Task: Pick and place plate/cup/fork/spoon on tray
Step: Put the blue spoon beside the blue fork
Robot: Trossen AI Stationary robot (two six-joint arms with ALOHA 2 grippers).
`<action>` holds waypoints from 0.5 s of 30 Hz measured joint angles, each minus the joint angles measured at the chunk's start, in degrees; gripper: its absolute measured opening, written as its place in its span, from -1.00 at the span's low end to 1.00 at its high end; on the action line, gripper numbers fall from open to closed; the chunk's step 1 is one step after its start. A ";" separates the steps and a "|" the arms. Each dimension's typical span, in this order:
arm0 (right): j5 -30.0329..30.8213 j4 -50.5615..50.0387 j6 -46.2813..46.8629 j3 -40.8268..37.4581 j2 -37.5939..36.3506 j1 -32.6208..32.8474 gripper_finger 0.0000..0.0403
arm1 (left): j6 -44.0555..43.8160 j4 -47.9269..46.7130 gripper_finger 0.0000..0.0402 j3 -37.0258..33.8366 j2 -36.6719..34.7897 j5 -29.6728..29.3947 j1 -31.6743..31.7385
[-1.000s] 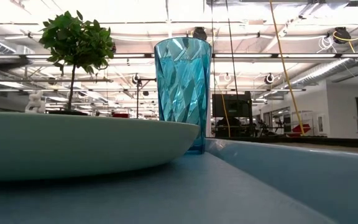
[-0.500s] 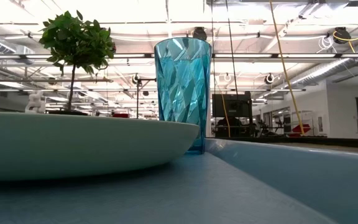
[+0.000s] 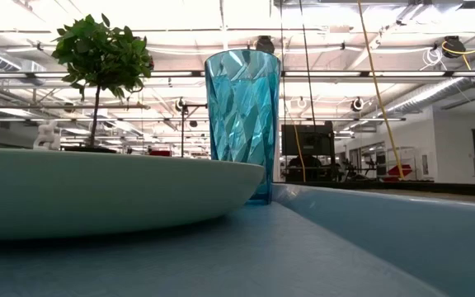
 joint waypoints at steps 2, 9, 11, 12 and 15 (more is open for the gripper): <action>-0.02 0.00 0.00 0.00 0.00 0.00 -0.42 | 0.01 0.19 -0.88 0.00 0.99 -0.01 0.25; -0.02 -0.02 0.00 0.00 0.00 0.00 -0.42 | -0.56 3.64 -0.88 -0.02 3.08 -0.72 0.20; -0.02 -0.01 0.00 0.00 0.00 0.00 -0.42 | -0.49 4.41 -0.86 0.00 3.53 -0.92 0.21; -0.02 -0.02 0.00 0.00 0.00 0.00 -0.42 | -0.45 4.20 -0.85 0.00 3.59 -1.04 0.21; -0.02 -0.01 -0.04 0.00 0.00 0.00 -0.42 | -0.45 3.63 -0.84 -0.02 3.93 -1.78 0.21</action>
